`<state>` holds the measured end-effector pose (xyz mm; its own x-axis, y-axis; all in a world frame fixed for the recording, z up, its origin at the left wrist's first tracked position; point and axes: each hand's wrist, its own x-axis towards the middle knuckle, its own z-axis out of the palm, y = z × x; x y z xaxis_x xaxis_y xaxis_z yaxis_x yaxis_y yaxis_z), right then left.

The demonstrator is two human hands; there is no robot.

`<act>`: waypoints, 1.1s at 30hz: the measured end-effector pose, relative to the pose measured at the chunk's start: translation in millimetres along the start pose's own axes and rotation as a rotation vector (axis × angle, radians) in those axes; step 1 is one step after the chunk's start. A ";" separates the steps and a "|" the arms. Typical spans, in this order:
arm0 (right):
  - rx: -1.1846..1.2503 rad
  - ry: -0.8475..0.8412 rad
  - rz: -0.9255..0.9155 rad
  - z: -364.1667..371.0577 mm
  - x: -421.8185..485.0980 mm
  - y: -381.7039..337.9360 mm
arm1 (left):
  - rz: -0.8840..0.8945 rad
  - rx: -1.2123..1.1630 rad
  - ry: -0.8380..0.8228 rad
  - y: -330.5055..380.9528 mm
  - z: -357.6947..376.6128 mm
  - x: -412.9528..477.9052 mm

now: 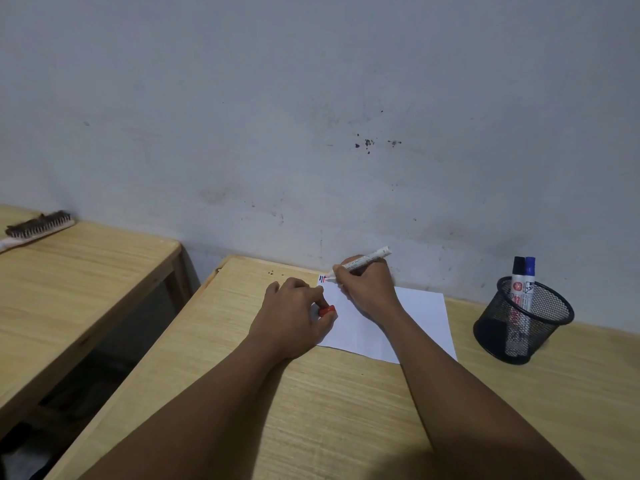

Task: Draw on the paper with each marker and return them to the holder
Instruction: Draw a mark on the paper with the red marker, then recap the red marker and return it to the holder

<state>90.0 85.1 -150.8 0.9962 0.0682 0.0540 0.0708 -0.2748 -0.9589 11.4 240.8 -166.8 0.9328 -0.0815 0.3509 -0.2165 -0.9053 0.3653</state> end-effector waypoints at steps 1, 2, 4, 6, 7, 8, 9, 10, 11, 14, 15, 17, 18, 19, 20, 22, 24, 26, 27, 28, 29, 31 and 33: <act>0.069 0.013 0.009 -1.8 0.7 -2.8 | -0.001 0.000 -0.001 0.2 -0.3 -0.1; 0.138 0.025 0.017 -4.5 0.5 -6.3 | -0.001 0.001 -0.006 0.9 -0.8 -0.3; 0.238 0.052 0.020 -12.1 -2.7 -14.8 | 0.000 -0.003 -0.021 3.0 -2.6 -0.7; 0.287 0.068 0.002 -21.5 -10.0 -25.0 | 0.002 -0.010 -0.016 6.3 -5.3 -1.8; 0.297 0.072 -0.014 -27.5 -15.5 -31.0 | 0.007 -0.003 0.005 8.6 -7.9 -3.6; 0.307 0.075 -0.032 -34.0 -21.6 -37.4 | 0.010 0.007 0.031 10.7 -10.9 -6.0; 0.312 0.078 -0.054 -41.5 -28.6 -44.2 | 0.012 0.016 0.056 13.7 -15.2 -9.9; 0.311 0.077 -0.077 -49.7 -36.0 -51.0 | 0.016 0.027 0.078 16.9 -19.6 -13.6; 0.305 0.073 -0.095 -58.7 -44.0 -58.1 | 0.017 0.036 0.096 20.9 -24.2 -16.4; 0.275 0.047 -0.110 -88.7 -70.1 -78.4 | 0.013 -0.016 0.187 43.5 -42.2 -15.5; 0.264 0.043 -0.112 -98.8 -78.9 -85.1 | 0.011 -0.075 0.216 56.3 -50.8 -12.4; 0.244 0.044 -0.122 -116.0 -95.5 -97.8 | 0.019 -0.224 0.267 85.1 -70.3 -5.9; 0.243 0.053 -0.133 -124.4 -104.8 -104.8 | 0.031 -0.294 0.299 100.1 -79.9 -3.4; 0.248 0.065 -0.152 -133.6 -115.9 -113.1 | 0.045 -0.349 0.325 115.4 -89.5 -2.5; 0.253 0.075 -0.173 -141.3 -125.2 -120.0 | 0.057 -0.391 0.343 128.2 -97.4 -1.9; 0.247 0.093 -0.215 -155.3 -141.9 -132.8 | 0.094 -0.419 0.357 152.5 -111.0 -2.7; 0.226 0.103 -0.242 -167.6 -156.0 -142.5 | 0.133 -0.417 0.357 172.6 -121.2 -5.5; 0.199 0.108 -0.265 -178.0 -167.8 -150.0 | 0.185 -0.398 0.347 189.5 -131.5 -9.4; 0.188 0.114 -0.273 -182.9 -172.9 -153.0 | 0.222 -0.366 0.351 197.3 -136.1 -10.9; 0.180 0.121 -0.280 -187.9 -177.4 -155.3 | 0.254 -0.339 0.353 203.8 -140.0 -11.9; 0.176 0.123 -0.284 -192.4 -182.3 -157.9 | 0.277 -0.327 0.352 209.7 -143.6 -13.2; 0.168 0.117 -0.294 -199.2 -190.4 -160.0 | 0.327 -0.309 0.356 220.5 -149.7 -16.0; 0.192 0.152 -0.288 -201.7 -197.4 -160.0 | 0.399 -0.247 0.386 231.5 -152.6 -17.7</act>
<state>-107.8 -77.9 48.1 0.9341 -0.0308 0.3557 0.3525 -0.0792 -0.9325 -99.1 96.2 43.2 0.6041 -0.1958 0.7725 -0.6317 -0.7086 0.3144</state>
